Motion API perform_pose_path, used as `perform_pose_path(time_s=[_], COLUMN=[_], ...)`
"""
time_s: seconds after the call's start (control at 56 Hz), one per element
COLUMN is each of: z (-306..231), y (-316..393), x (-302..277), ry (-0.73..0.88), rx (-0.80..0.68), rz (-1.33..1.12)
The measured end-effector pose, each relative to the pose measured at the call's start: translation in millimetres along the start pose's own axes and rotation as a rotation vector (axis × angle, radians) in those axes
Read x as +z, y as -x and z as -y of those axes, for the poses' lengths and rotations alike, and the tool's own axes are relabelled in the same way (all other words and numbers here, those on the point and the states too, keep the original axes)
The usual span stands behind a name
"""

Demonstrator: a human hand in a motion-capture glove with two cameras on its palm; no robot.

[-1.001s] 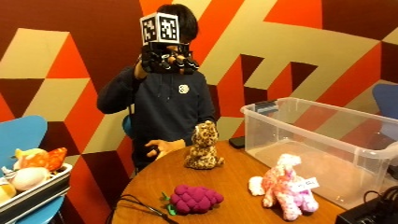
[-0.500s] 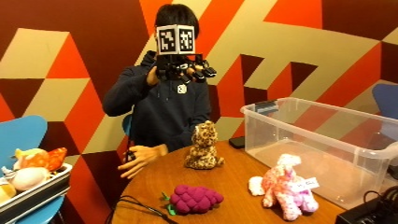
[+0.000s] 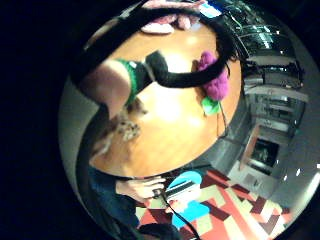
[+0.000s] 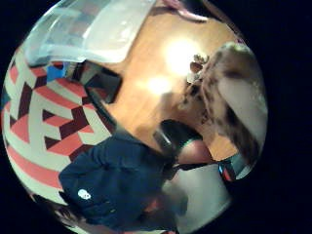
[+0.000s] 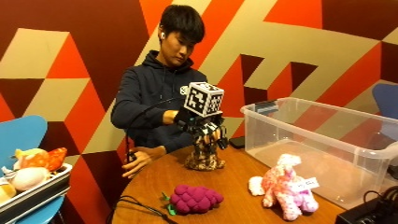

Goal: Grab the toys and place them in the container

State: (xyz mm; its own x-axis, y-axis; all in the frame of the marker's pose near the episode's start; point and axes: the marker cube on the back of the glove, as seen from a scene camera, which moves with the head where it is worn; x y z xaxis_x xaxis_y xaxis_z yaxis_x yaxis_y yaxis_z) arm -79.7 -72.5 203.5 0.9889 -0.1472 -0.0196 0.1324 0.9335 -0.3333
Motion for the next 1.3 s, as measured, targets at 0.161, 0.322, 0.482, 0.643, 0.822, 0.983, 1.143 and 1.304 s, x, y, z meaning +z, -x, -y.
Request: perform_pose_path(time_s=[0.161,0.322,0.482,0.643,0.822,0.983,1.143,1.304], z=[14.5,22.8,34.0,42.1,37.0,25.6,25.0,55.3], y=[-10.1,-14.1,-15.4,-15.1,-8.4,14.3,71.1,122.9], x=[13.2,20.8,28.4,18.8,-57.4,-162.9,-238.2,-250.5], ry=[-0.079,-0.127,-0.169,-0.217,-0.334,-0.594,-0.782,-0.841], rx=[0.042,0.032,0.007,-0.026,-0.048,-0.104,-0.234,-0.380], rz=[0.012,0.005,0.086,0.178,0.183,0.164,0.252,0.250])
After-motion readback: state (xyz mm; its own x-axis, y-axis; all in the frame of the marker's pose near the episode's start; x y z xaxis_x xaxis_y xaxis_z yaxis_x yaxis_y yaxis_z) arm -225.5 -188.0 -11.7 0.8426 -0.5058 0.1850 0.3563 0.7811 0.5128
